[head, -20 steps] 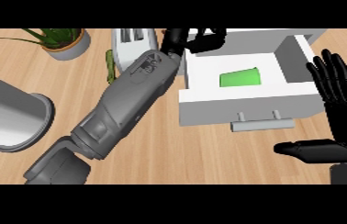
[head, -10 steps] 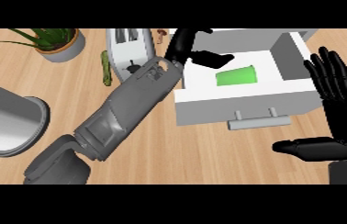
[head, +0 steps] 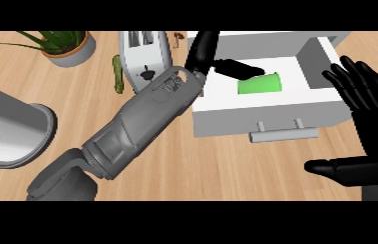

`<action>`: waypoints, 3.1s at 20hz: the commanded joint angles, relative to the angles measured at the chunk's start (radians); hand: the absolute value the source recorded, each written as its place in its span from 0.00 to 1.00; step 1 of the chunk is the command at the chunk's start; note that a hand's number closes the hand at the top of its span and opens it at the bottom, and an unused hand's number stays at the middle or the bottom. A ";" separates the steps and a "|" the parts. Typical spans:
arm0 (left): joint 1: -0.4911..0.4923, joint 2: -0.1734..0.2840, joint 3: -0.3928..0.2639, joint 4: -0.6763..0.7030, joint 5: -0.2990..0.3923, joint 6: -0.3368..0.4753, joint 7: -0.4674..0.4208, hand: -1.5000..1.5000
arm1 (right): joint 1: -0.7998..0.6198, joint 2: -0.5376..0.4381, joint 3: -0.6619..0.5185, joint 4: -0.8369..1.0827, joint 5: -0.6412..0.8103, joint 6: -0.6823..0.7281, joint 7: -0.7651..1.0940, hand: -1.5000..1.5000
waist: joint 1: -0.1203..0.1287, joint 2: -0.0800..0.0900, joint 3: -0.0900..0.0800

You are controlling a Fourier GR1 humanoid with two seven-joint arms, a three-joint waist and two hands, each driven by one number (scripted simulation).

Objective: Pick up the cup, place it into the drawer and close the drawer

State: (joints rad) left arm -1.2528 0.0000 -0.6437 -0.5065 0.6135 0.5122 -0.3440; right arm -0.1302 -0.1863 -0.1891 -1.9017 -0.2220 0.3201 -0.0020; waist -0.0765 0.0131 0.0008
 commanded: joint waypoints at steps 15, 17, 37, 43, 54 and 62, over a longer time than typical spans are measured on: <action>0.058 0.164 0.156 -0.228 0.055 -0.044 0.082 0.00 | 0.112 -0.141 0.079 -0.147 0.243 0.122 0.034 1.00 | 0.087 -0.019 -0.001; 0.129 0.180 0.148 -0.272 0.036 -0.047 0.051 0.00 | 0.097 -0.105 0.134 -0.083 0.368 0.076 -0.012 1.00 | 0.094 -0.017 -0.001; 0.597 0.491 0.269 -0.757 0.079 -0.183 0.115 0.00 | -0.154 -0.110 0.415 0.478 1.057 -0.214 -0.161 1.00 | 0.125 -0.009 0.000; 0.728 0.556 0.315 -0.893 0.076 -0.195 0.134 0.00 | -0.311 -0.023 0.403 0.833 1.153 -0.374 -0.224 1.00 | 0.125 -0.011 0.000; 0.791 0.598 0.416 -0.882 0.091 -0.321 0.117 0.00 | -0.709 -0.002 0.228 1.438 1.109 -0.446 -0.394 1.00 | 0.128 0.003 0.001; 0.817 0.553 0.387 -0.894 0.085 -0.362 0.087 0.00 | -0.809 -0.112 0.151 1.600 1.075 -0.400 -0.440 1.00 | 0.161 0.023 0.003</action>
State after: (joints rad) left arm -0.4277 0.5729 -0.2449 -1.3899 0.7051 0.1483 -0.2626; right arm -0.8539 -0.2192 0.0215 -0.4210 0.8673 -0.0926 -0.4768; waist 0.0724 0.0057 -0.0046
